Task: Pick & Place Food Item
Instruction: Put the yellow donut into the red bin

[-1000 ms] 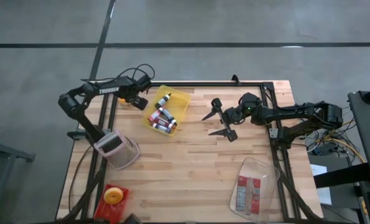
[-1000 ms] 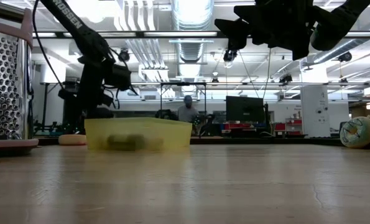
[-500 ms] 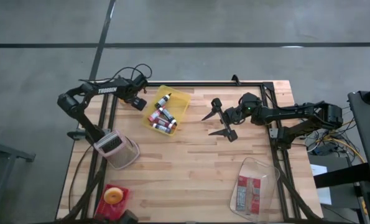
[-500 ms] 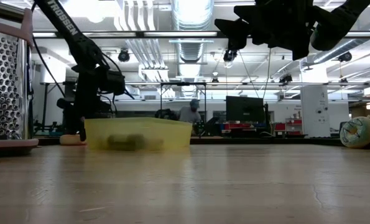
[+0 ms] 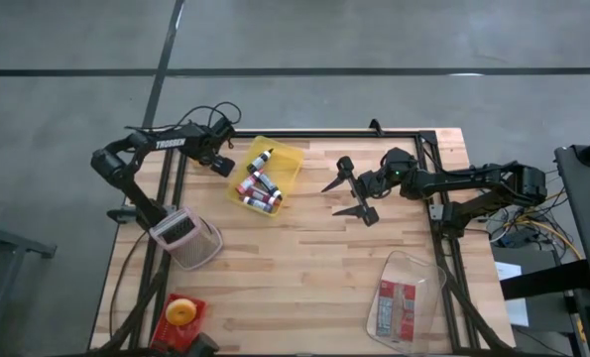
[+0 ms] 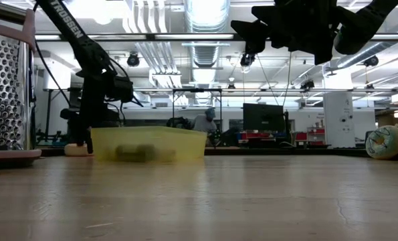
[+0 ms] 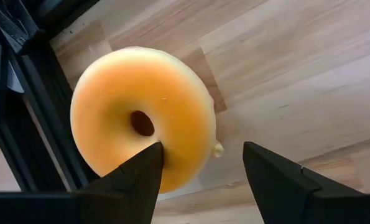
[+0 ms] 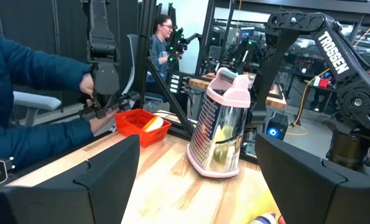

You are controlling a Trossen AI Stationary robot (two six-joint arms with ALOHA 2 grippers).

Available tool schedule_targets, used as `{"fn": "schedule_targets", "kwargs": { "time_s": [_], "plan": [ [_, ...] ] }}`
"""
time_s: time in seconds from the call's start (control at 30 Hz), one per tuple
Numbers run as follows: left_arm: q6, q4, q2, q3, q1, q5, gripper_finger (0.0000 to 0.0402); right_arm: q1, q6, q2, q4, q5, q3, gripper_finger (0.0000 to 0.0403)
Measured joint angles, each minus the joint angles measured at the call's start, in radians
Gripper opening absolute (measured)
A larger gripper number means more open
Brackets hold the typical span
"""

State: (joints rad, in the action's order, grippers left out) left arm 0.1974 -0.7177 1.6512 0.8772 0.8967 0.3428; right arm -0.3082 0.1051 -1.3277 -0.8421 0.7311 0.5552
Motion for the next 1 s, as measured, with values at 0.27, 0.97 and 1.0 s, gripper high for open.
{"fn": "schedule_targets", "kwargs": {
  "time_s": [0.27,0.97,1.0],
  "plan": [
    [0.018,0.000,0.000,-0.002,0.000,0.087,0.0193,0.000,0.000,0.000,0.000,0.000,0.000,0.0315],
    [0.023,0.020,0.000,-0.031,0.000,0.113,0.0018,0.000,0.000,0.000,0.000,0.000,0.000,0.0315],
    [0.023,0.021,0.000,-0.031,0.000,0.113,0.0016,0.000,0.000,0.000,0.000,0.000,0.000,0.0315]
  ]
}}
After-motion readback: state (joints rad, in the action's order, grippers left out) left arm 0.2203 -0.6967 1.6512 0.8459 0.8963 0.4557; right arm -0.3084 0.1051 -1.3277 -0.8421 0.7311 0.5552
